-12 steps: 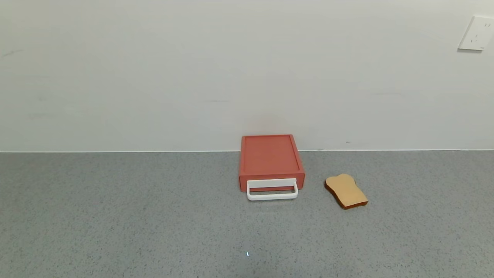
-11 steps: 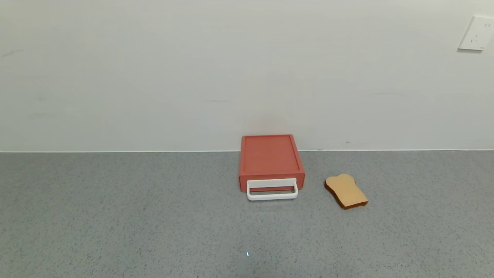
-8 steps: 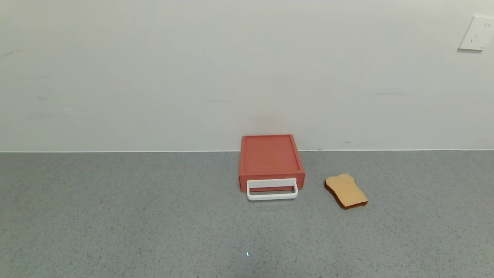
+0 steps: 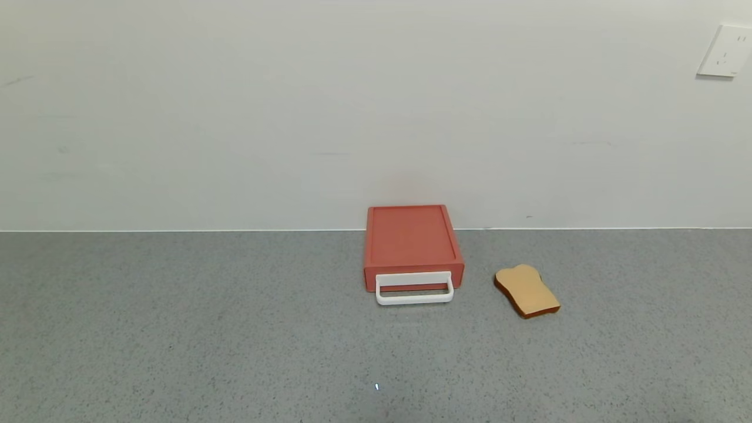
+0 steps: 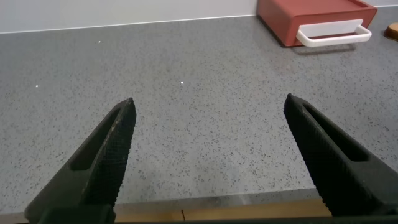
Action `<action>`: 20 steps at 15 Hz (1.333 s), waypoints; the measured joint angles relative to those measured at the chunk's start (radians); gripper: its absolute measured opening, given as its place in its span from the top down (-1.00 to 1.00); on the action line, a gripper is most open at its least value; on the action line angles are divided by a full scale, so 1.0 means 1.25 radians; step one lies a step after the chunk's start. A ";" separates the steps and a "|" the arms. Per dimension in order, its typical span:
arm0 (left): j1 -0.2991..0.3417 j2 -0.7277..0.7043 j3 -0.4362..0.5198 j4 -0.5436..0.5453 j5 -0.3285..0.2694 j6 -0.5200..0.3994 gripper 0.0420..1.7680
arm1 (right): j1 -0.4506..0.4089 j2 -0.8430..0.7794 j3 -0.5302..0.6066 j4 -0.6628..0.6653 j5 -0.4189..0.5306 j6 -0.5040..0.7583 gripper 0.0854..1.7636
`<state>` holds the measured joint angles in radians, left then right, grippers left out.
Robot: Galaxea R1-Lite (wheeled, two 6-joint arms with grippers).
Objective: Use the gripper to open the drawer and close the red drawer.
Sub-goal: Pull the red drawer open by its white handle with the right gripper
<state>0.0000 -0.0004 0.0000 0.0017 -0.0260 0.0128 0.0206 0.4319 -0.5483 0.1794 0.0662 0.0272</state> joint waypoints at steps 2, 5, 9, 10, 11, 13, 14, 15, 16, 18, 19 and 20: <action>0.000 0.000 0.000 0.000 0.000 0.000 -0.94 | 0.004 0.132 -0.084 0.002 0.041 0.000 -0.94; 0.000 0.000 0.000 0.000 0.000 0.001 -0.94 | 0.020 0.325 -0.184 0.002 0.075 0.000 -0.35; 0.000 0.000 0.000 0.000 0.000 0.001 -0.94 | 0.078 0.531 -0.289 -0.001 0.087 0.002 0.18; 0.000 0.000 0.000 0.000 0.001 0.001 -0.94 | 0.094 0.572 -0.311 0.000 0.088 0.003 0.61; 0.000 0.000 0.000 0.000 0.002 0.001 -0.94 | 0.109 0.607 -0.328 0.001 0.089 0.004 0.95; 0.000 0.000 0.000 0.000 0.001 0.001 -0.94 | 0.143 0.669 -0.356 0.000 0.092 0.004 0.96; 0.000 0.000 0.000 0.000 0.000 0.001 -0.94 | 0.158 0.696 -0.366 0.000 0.093 0.004 0.96; 0.000 0.000 0.000 0.000 0.000 0.001 -0.94 | 0.173 0.721 -0.378 0.000 0.093 0.004 0.96; 0.000 0.000 0.000 0.000 0.001 0.001 -0.94 | 0.188 0.745 -0.393 -0.001 0.093 0.004 0.96; 0.000 0.000 0.000 -0.001 0.000 0.001 -0.94 | 0.218 0.786 -0.423 0.001 0.093 0.006 0.96; 0.000 0.000 0.000 -0.001 0.000 0.001 -0.94 | 0.232 0.803 -0.437 0.002 0.094 0.009 0.96; 0.000 0.000 0.000 -0.001 0.000 0.001 -0.94 | 0.244 0.818 -0.451 0.003 0.094 0.011 0.96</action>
<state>0.0000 -0.0004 0.0000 0.0004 -0.0260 0.0134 0.3260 1.4543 -1.1117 0.1836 0.1843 0.0413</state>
